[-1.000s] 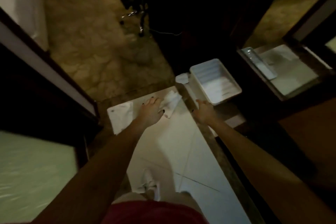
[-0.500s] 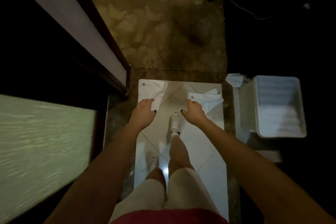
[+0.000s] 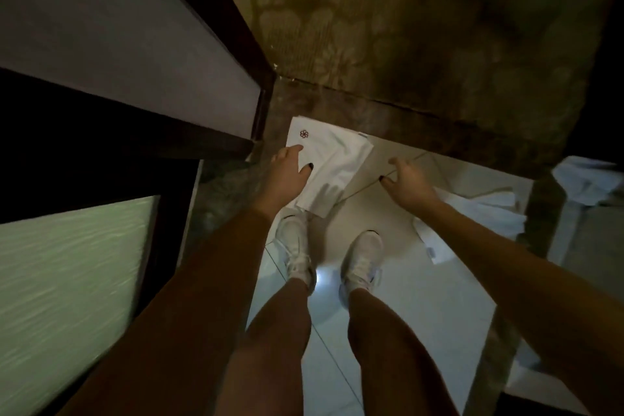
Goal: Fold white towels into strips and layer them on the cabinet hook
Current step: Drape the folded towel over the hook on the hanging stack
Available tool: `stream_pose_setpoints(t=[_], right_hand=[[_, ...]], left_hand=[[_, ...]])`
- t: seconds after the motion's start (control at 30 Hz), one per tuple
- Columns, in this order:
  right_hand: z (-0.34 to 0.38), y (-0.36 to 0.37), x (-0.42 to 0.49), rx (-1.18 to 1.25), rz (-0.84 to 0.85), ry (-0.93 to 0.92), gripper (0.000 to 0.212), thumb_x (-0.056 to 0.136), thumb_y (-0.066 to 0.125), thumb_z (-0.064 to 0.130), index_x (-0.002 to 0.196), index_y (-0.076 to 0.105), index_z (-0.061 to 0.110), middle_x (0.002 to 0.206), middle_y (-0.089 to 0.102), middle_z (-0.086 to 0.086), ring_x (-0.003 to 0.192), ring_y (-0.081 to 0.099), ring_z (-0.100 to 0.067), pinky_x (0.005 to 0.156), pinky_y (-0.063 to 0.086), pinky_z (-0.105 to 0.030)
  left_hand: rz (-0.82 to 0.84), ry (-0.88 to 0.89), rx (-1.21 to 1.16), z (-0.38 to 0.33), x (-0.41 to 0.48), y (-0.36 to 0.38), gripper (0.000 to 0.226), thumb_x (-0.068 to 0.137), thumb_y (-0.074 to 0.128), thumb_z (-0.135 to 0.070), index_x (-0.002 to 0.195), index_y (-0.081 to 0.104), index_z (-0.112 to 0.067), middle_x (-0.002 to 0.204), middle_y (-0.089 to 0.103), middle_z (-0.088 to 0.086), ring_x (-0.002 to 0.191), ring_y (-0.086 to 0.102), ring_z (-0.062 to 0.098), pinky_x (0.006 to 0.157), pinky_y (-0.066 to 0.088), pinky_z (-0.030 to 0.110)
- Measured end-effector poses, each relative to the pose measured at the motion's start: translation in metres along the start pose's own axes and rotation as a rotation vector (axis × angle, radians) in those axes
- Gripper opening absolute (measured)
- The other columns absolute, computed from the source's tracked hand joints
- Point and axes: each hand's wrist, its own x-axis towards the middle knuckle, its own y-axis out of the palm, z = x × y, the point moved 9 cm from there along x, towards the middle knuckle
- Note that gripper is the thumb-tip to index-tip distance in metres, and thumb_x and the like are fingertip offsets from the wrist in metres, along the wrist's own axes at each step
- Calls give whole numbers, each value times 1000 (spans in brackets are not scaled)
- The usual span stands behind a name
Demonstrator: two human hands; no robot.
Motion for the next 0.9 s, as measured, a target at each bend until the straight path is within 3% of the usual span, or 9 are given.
stream_pose_setpoints(t=[0.17, 0.27, 0.43, 0.5, 0.6, 0.67, 0.77, 0.83, 0.9], right_hand=[[-43, 69, 121, 163, -22, 110, 54, 99, 56, 27, 146, 37, 7, 146, 43, -20, 131, 45, -36, 105, 40, -44], [-65, 101, 181, 304, -83, 188, 54, 97, 59, 29, 142, 42, 5, 139, 51, -21, 124, 51, -36, 94, 42, -36], [-81, 125, 254, 334, -176, 198, 52, 93, 64, 27, 136, 43, 8, 127, 58, -19, 113, 58, -36, 87, 47, -38], [-80, 122, 273, 290, -212, 170, 43, 90, 68, 20, 126, 49, 8, 117, 59, -18, 104, 59, -33, 80, 46, -34], [-77, 127, 278, 210, -180, 156, 20, 88, 69, 14, 100, 53, 11, 90, 59, -11, 87, 57, -28, 60, 38, -27], [-71, 128, 263, 186, -186, 175, 11, 88, 64, 11, 90, 54, 10, 95, 59, -15, 85, 56, -27, 63, 36, -26], [-54, 118, 221, 242, -213, 151, 8, 90, 62, 11, 88, 55, 7, 106, 59, -20, 86, 55, -29, 69, 38, -27], [-40, 107, 183, 303, -186, 122, 10, 93, 59, 11, 88, 50, 8, 89, 55, -12, 79, 52, -27, 59, 36, -27], [-26, 87, 144, 343, -188, 93, 11, 96, 56, 11, 90, 47, 9, 79, 48, -4, 74, 47, -23, 55, 35, -26]], left_hand=[[-33, -126, -244, 63, 124, 50, 53, 99, 55, -26, 144, 38, -5, 146, 42, 16, 131, 45, 30, 108, 39, 38], [-106, -199, -312, 107, 179, 74, 52, 96, 59, -30, 138, 44, -3, 138, 50, 17, 126, 49, 33, 105, 43, 47], [-200, -319, -363, 161, 235, 108, 59, 92, 62, -40, 137, 41, -9, 141, 43, 15, 131, 41, 33, 108, 39, 48], [-233, -307, -364, 170, 251, 109, 44, 91, 64, -38, 121, 47, -10, 126, 53, 14, 118, 51, 31, 96, 46, 40], [-177, -248, -513, 167, 263, 109, 20, 90, 68, -23, 87, 51, -14, 87, 59, 1, 91, 60, 21, 65, 47, 22], [-142, -220, -606, 156, 252, 103, 21, 90, 68, -16, 77, 52, -18, 81, 60, -3, 85, 61, 18, 63, 48, 21], [-125, -201, -683, 136, 220, 85, 20, 92, 64, -12, 79, 51, -18, 85, 61, -2, 82, 60, 15, 69, 50, 27], [-93, -213, -678, 118, 191, 68, 8, 94, 61, -13, 92, 54, -14, 95, 62, -1, 87, 60, 13, 66, 46, 21], [-71, -204, -684, 97, 161, 49, 17, 95, 58, -10, 112, 56, -8, 113, 63, 6, 98, 58, 17, 64, 43, 16]])
